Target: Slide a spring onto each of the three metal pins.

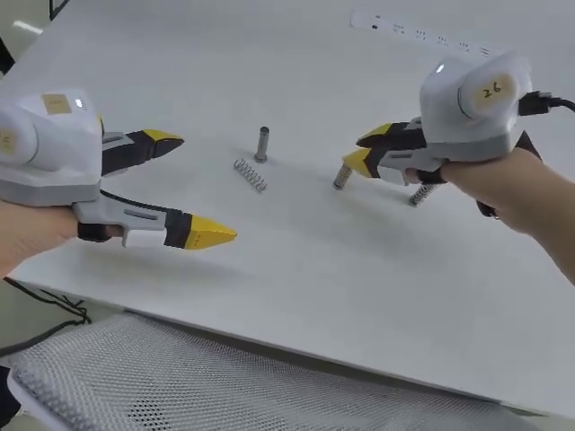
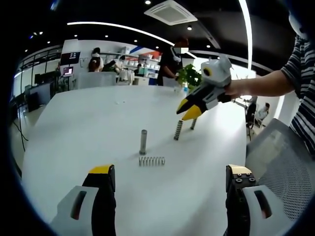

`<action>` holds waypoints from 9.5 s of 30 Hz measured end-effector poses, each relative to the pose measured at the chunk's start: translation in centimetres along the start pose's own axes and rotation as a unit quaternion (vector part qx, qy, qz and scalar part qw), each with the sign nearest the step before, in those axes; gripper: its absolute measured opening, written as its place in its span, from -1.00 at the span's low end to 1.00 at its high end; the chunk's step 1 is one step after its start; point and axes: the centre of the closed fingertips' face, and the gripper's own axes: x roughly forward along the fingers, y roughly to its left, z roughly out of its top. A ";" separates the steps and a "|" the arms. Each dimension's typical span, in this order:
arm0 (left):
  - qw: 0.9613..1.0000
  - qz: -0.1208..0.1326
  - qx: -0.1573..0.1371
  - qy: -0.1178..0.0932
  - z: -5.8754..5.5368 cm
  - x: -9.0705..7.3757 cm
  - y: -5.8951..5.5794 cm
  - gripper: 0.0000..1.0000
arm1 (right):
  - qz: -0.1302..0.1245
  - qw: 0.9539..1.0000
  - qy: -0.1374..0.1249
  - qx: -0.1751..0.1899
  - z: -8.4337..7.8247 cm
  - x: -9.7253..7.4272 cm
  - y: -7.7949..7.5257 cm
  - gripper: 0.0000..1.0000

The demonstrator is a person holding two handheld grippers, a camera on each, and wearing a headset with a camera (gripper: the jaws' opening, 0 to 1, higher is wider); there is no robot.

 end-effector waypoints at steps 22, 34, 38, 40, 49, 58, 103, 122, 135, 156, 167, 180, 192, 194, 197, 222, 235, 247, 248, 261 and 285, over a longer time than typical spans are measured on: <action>1.000 -0.003 0.008 0.005 1.3 0.0 -0.4 0.85 | -0.018 0.993 -0.075 0.085 -0.4 -4.8 1.9 -0.45; 1.000 -0.003 0.006 0.009 1.2 0.1 -0.6 0.84 | -0.007 0.994 -0.052 0.099 -3.0 -4.3 4.0 -0.47; 1.000 -0.003 0.005 0.011 1.1 0.0 -0.5 0.83 | -0.002 0.994 -0.047 0.098 -3.1 -4.1 4.4 -0.47; 1.000 -0.003 0.005 0.011 1.0 0.0 -0.5 0.83 | 0.000 0.994 -0.045 0.098 -3.1 -4.0 4.5 -0.47; 1.000 -0.003 0.002 0.008 1.0 0.0 -0.2 0.82 | 0.018 0.995 -0.036 0.086 -2.2 -2.6 5.8 -0.48; 1.000 -0.005 0.000 0.007 0.9 0.0 -0.2 0.80 | 0.048 0.997 -0.033 0.054 0.4 -0.3 7.7 -0.50; 1.000 0.014 -0.017 0.005 -0.3 -1.6 0.5 0.78 | 0.061 0.996 0.070 0.004 1.1 10.6 8.8 -0.64; 1.000 0.013 -0.022 0.012 -0.8 -2.0 -0.1 0.74 | 0.067 0.996 0.065 -0.016 1.5 11.0 9.0 -0.76; 1.000 -0.001 -0.006 0.016 0.3 -1.4 -1.3 0.70 | 0.073 0.995 0.042 -0.044 1.9 7.0 8.9 -0.76; 0.997 -0.075 0.013 0.031 1.6 3.0 -4.3 0.55 | 0.098 0.989 0.034 -0.108 0.1 0.6 8.7 -0.76; 0.992 -0.119 0.022 0.036 1.7 4.4 -6.0 0.31 | 0.108 0.983 0.023 -0.145 -1.4 -1.1 9.2 -0.76; 0.986 -0.161 0.033 0.029 2.3 5.7 -7.9 -0.11 | 0.126 0.964 0.019 -0.234 -1.5 -2.0 10.3 -0.76; 0.981 -0.187 0.047 0.016 2.9 6.5 -8.9 -0.49 | 0.130 0.964 0.001 -0.232 -0.9 -3.1 10.5 -0.76; 0.980 -0.192 0.049 0.015 2.9 6.6 -9.1 -0.56 | 0.129 0.964 0.002 -0.231 -1.0 -3.2 10.4 -0.76; 0.979 -0.199 0.049 0.012 3.0 6.7 -9.3 -0.64 | 0.130 0.965 0.002 -0.230 -1.1 -3.4 10.4 -0.76; 0.975 -0.218 0.052 0.002 3.6 7.2 -10.2 -0.80 | 0.134 0.965 -0.006 -0.227 -0.9 -3.8 10.6 -0.76; 0.972 -0.226 0.066 -0.007 3.9 6.7 -10.4 -0.85 | 0.137 0.966 -0.010 -0.217 -0.6 -3.9 10.9 -0.75; 0.970 -0.235 0.063 -0.007 3.8 6.7 -10.8 -0.85 | 0.138 0.975 -0.013 -0.176 -1.0 -4.3 10.9 -0.70; 0.970 -0.235 0.061 -0.007 3.8 6.7 -10.8 -0.85 | 0.139 0.975 -0.010 -0.175 -1.3 -4.3 10.9 -0.69; 0.966 -0.253 0.062 0.002 3.4 6.8 -11.4 -0.86 | 0.138 0.975 -0.007 -0.177 -1.8 -4.4 11.0 -0.74; 0.964 -0.255 0.073 0.017 2.3 7.0 -11.2 -0.85 | 0.132 0.968 -0.006 -0.214 -0.1 -5.4 11.3 -0.77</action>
